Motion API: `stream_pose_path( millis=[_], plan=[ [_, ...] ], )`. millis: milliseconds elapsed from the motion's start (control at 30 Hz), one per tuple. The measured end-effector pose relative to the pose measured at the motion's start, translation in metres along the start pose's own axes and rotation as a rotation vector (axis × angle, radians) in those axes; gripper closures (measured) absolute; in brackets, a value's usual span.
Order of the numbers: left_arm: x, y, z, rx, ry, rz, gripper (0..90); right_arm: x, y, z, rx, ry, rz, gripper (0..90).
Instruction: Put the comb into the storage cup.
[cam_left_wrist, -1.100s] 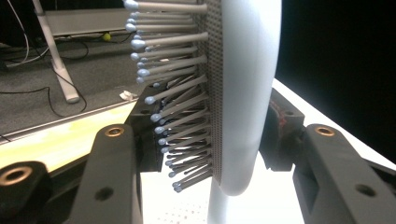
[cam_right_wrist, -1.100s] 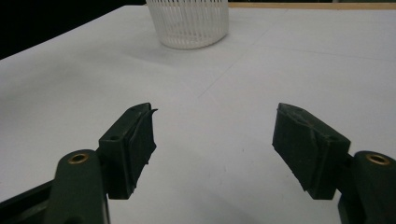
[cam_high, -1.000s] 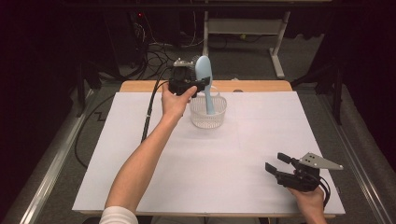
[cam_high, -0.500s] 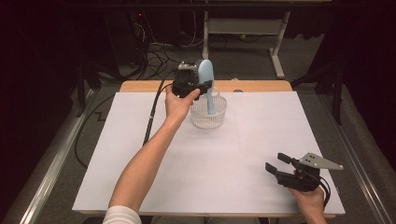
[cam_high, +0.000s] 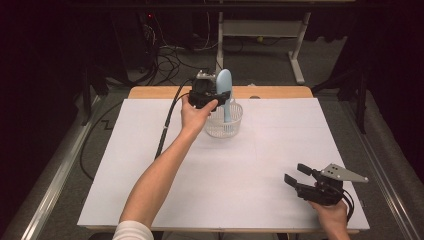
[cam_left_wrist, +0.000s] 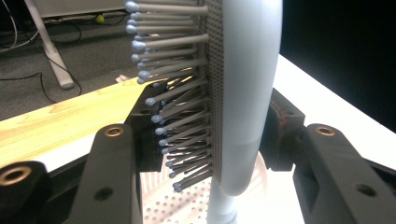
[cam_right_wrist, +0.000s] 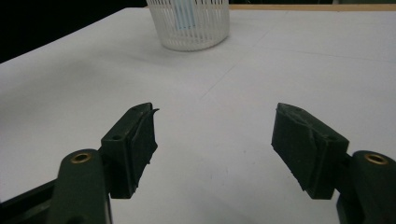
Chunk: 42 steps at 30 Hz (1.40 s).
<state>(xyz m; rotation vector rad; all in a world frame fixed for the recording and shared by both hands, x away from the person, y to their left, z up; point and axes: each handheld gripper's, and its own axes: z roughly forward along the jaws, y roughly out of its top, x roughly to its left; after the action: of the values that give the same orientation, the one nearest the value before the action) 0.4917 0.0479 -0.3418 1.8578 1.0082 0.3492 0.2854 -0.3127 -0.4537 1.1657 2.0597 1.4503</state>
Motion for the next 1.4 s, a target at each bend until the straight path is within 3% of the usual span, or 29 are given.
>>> stream_pose_path(
  millis=[300, 700, 867, 1400],
  plan=[
    [-0.002, -0.005, 0.008, 0.005, 0.015, 0.02, 50.2, 0.0, 0.0, 0.0, 0.0, 0.002, 0.003, 30.9],
    [0.0, -0.014, 0.019, -0.035, 0.017, -0.002, 50.1, 0.0, 0.0, -0.001, 0.0, 0.005, 0.007, 30.9],
    [-0.006, -0.016, 0.022, -0.026, 0.028, 0.015, 50.0, 0.0, 0.0, 0.0, 0.003, 0.004, 0.006, 30.9],
    [-0.009, -0.017, 0.013, 0.009, 0.047, 0.057, 46.1, 0.001, 0.0, 0.001, 0.012, 0.004, -0.002, 30.9]
  ],
)
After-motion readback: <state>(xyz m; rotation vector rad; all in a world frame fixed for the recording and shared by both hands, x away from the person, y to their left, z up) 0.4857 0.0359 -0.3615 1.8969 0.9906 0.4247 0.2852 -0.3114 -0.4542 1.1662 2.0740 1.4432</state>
